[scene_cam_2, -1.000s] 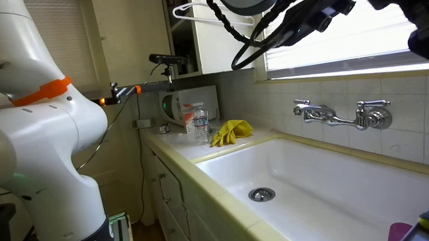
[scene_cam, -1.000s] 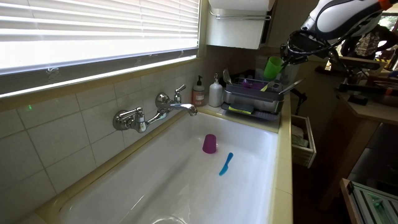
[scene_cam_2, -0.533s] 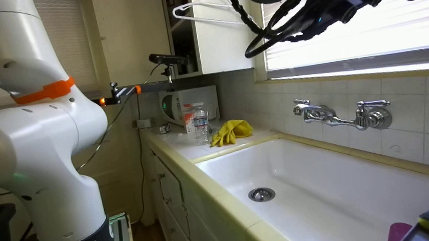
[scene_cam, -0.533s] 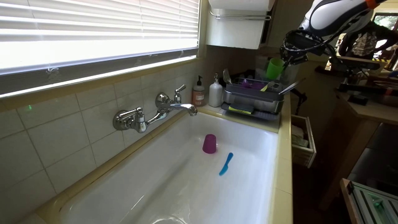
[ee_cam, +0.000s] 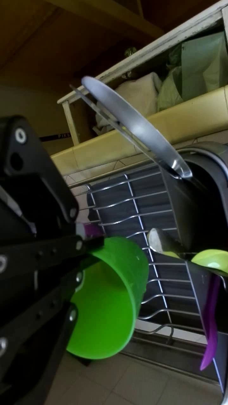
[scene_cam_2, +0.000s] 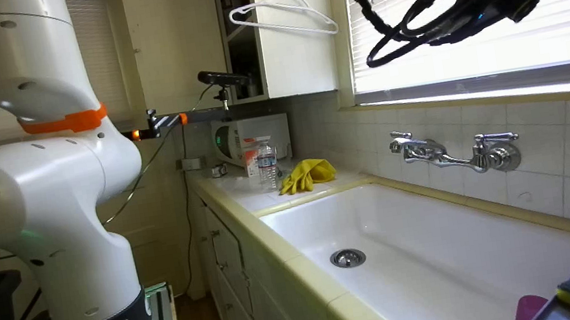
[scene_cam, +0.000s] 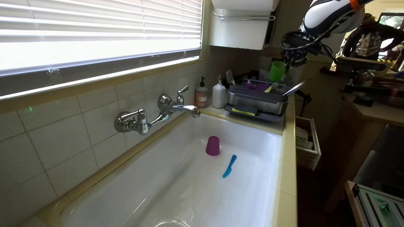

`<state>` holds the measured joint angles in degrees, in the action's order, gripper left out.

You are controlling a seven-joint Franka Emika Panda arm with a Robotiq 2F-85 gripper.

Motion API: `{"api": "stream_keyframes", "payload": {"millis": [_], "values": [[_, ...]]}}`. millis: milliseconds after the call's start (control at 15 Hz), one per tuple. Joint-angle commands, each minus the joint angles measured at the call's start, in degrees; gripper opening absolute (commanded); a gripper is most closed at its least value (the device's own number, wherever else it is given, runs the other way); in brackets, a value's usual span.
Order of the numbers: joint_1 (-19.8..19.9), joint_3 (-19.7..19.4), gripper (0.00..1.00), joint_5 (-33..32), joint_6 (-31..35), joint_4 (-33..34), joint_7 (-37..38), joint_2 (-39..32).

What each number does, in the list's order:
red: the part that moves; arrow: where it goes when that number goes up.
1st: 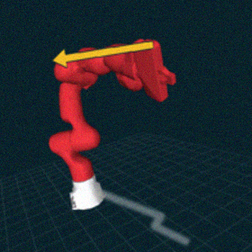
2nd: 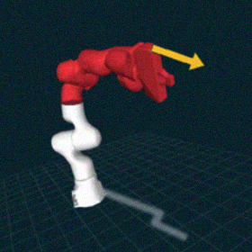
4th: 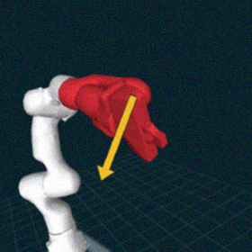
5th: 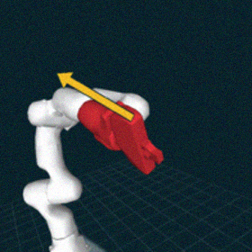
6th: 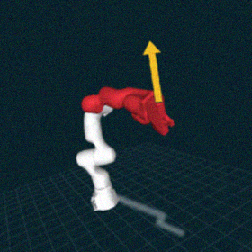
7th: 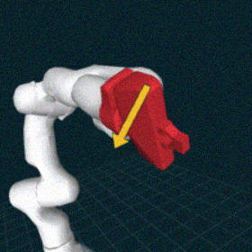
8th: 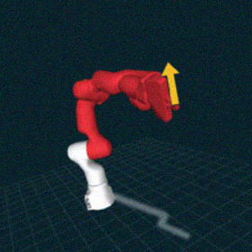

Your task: Put the yellow spoon then the green cup in the dish rack

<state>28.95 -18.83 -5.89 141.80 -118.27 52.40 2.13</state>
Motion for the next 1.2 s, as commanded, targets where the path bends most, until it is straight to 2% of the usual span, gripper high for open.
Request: {"api": "stream_keyframes", "payload": {"millis": [0,600,1133], "values": [[-1.7,-2.5,0.01,5.6,-3.3,5.1,-2.6,-4.5],[-1.9,-4.9,0.01,9.1,-8.4,12.3,-3.9,-12.2],[-1.4,-5.6,0.01,11.0,-11.5,15.4,-5.0,-16.8]]}}
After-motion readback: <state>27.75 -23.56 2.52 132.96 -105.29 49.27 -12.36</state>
